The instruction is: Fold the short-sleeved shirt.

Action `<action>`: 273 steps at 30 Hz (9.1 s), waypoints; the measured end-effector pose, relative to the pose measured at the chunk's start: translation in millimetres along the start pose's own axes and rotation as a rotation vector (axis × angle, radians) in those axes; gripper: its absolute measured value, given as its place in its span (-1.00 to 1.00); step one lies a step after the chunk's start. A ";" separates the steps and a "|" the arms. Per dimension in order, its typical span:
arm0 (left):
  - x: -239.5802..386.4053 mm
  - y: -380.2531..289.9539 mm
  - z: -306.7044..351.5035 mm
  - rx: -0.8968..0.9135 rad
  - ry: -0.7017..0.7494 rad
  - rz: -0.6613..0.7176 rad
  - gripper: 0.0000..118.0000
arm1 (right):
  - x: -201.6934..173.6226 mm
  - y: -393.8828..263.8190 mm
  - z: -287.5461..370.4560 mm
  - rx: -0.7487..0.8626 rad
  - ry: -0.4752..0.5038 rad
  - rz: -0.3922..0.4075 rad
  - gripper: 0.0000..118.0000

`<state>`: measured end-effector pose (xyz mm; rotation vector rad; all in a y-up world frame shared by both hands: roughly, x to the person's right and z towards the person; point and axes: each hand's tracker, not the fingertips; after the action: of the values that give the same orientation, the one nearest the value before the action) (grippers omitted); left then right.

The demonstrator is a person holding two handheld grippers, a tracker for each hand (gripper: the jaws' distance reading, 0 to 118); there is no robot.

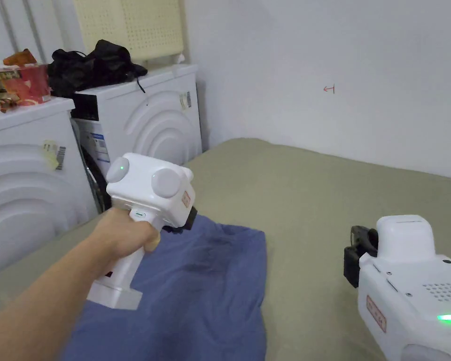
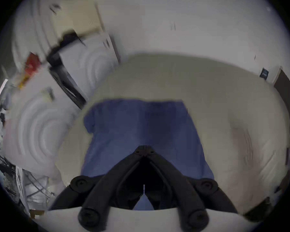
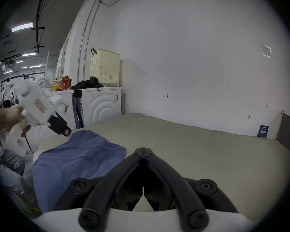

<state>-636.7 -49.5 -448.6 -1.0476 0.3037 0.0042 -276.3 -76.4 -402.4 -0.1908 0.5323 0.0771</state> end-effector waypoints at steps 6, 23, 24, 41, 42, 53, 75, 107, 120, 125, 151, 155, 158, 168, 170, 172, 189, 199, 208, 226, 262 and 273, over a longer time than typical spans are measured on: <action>14.3 3.9 -82.1 -0.282 -0.142 0.144 0.03 | 7.6 -21.8 -18.3 -0.064 0.012 0.053 -1.00; 32.7 -14.3 -103.7 -0.315 -0.199 0.097 -0.99 | 20.1 -44.6 -13.0 -0.120 0.074 0.079 -1.00; 34.0 -15.4 -91.5 -0.308 -0.205 0.083 -0.99 | 21.3 -44.1 -11.5 -0.119 0.070 0.066 -1.00; 153.3 67.9 31.1 -0.059 -0.280 -0.070 -0.99 | 138.9 -19.1 68.5 -0.096 -0.165 0.038 -1.00; 171.3 73.0 36.7 -0.040 -0.317 -0.078 -0.99 | 150.1 -17.7 75.8 -0.097 -0.189 0.050 -1.00; 443.7 80.7 101.9 0.012 -0.606 -0.461 -0.99 | 299.2 -17.8 202.5 -0.120 -0.559 0.020 -1.00; 686.8 -66.6 84.6 -0.263 -0.858 -0.796 0.17 | 388.4 -51.1 346.6 -0.176 -0.841 -0.088 -1.00; 360.2 0.5 0.5 0.003 -0.432 -0.146 -1.00 | 359.5 -53.7 245.8 -0.237 -0.614 -0.129 -1.00; 434.8 24.8 -100.8 -0.234 -0.371 -0.116 0.67 | 393.1 -74.8 235.8 -0.278 -0.635 -0.132 -1.00; 442.3 24.2 -103.0 -0.216 -0.332 -0.135 0.36 | 401.8 -81.8 238.8 -0.294 -0.653 -0.135 -1.00; 418.6 17.2 -62.8 -0.080 -0.475 -0.173 -0.96 | 423.0 -137.5 213.3 -0.673 -0.328 -0.423 -0.92; 410.8 15.8 -53.1 -0.031 -0.491 -0.176 -0.96 | 421.3 -128.7 221.5 -0.605 -0.339 -0.430 -0.93; 401.1 19.5 -38.7 0.035 -0.527 -0.140 -0.96 | 422.6 -117.3 224.7 -0.558 -0.344 -0.456 -0.93; 362.9 54.1 35.6 0.274 -0.544 -0.066 -0.96 | 430.0 -60.7 215.3 -0.400 -0.393 -0.420 -0.93; 352.7 61.7 49.7 0.315 -0.541 -0.051 -0.96 | 432.1 -45.6 208.4 -0.368 -0.394 -0.414 -0.93; 345.0 69.9 58.2 0.341 -0.529 -0.041 -0.96 | 435.4 -31.2 199.7 -0.348 -0.392 -0.401 -0.93; 308.6 155.9 120.5 0.508 -0.395 -0.041 -0.96 | 462.1 112.3 97.8 -0.218 -0.421 -0.249 -0.93; 304.3 191.9 119.4 0.575 -0.337 0.010 -0.96 | 491.8 144.9 47.2 -0.189 -0.481 -0.223 -0.93; 318.7 211.4 106.0 0.584 -0.342 0.051 -0.96 | 512.2 143.6 18.3 -0.175 -0.532 -0.251 -0.93; 307.7 84.8 45.6 0.329 -0.414 0.024 -0.96 | 478.8 27.3 88.8 -0.364 -0.482 -0.272 -0.93; 256.1 -112.6 28.9 0.026 -0.441 0.074 0.62 | 403.1 -101.9 228.5 -0.641 -0.482 -0.355 0.51; 276.3 -92.4 59.5 0.097 -0.466 -0.109 -1.00 | 386.1 -69.3 245.7 -0.608 -0.466 -0.319 -1.00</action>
<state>-343.8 -84.1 -411.2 -0.9352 -0.1744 0.1333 186.0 -86.0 -381.1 -0.8260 -0.0061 -0.0307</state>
